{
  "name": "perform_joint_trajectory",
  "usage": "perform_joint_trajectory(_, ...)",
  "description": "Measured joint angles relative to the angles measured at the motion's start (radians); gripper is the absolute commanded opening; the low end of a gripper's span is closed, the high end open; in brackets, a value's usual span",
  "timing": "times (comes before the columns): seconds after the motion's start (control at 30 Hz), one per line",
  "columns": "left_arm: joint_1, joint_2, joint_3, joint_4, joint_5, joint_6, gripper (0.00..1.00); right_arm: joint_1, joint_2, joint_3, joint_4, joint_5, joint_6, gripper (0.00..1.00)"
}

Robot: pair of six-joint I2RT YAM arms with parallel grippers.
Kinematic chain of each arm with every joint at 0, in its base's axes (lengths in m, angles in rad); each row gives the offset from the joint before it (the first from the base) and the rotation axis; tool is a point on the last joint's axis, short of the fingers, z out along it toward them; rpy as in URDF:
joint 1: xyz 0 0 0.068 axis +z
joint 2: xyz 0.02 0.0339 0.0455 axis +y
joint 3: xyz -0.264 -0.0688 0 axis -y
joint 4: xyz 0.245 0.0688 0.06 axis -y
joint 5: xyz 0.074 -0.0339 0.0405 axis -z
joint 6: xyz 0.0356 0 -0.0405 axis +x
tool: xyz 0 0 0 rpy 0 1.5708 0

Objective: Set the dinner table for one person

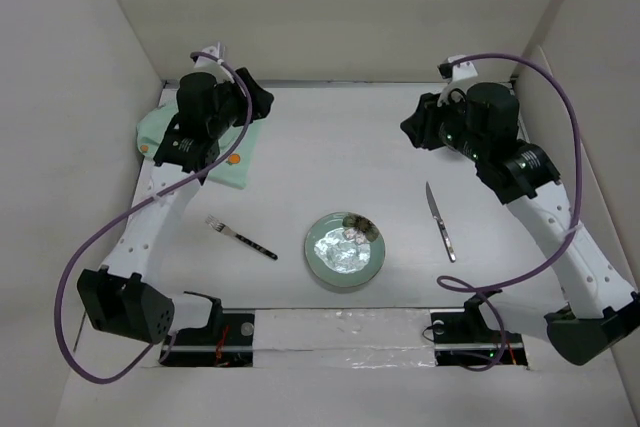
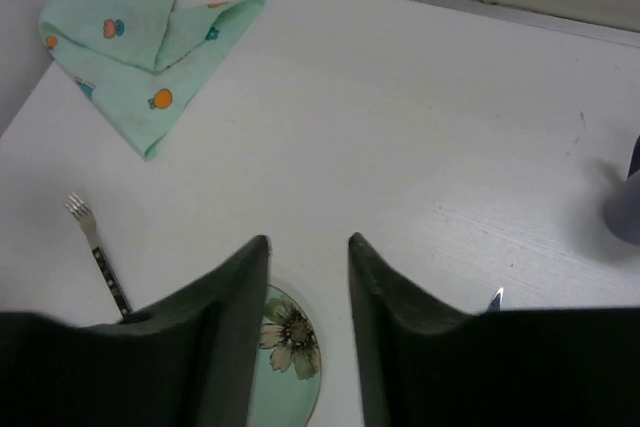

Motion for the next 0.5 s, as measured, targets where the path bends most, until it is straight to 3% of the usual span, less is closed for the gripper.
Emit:
perform_joint_trajectory(0.03,0.0,0.007,-0.004,-0.009,-0.01,-0.005,0.49,-0.003,-0.001,-0.012,-0.002,-0.003,0.003,0.1)
perform_joint_trajectory(0.07,0.0,0.011,-0.009,-0.019,-0.023,-0.011,0.47,-0.008,-0.002,-0.023,-0.008,-0.005,0.002,0.0)
perform_joint_trajectory(0.2,0.0,0.018,-0.011,-0.068,-0.116,-0.036,0.0,-0.021,-0.016,-0.069,-0.016,-0.019,0.008,0.0)
perform_joint_trajectory(0.23,0.003,0.024,-0.011,-0.077,-0.139,-0.046,0.0,-0.023,-0.023,-0.083,-0.016,-0.024,0.008,0.0)
perform_joint_trajectory(0.33,0.043,0.059,-0.011,-0.108,-0.2,-0.074,0.0,-0.029,-0.042,-0.111,-0.016,-0.035,0.008,0.0)
perform_joint_trajectory(0.37,0.072,0.074,-0.013,-0.111,-0.194,-0.087,0.19,-0.029,-0.042,-0.112,-0.016,-0.037,0.008,0.0)
perform_joint_trajectory(0.47,0.201,0.13,-0.054,-0.113,-0.194,-0.129,0.45,-0.033,-0.044,-0.113,-0.015,-0.042,0.008,0.0)
perform_joint_trajectory(0.5,0.246,0.152,-0.073,-0.117,-0.199,-0.139,0.49,-0.033,-0.047,-0.117,-0.013,-0.044,0.008,0.01)
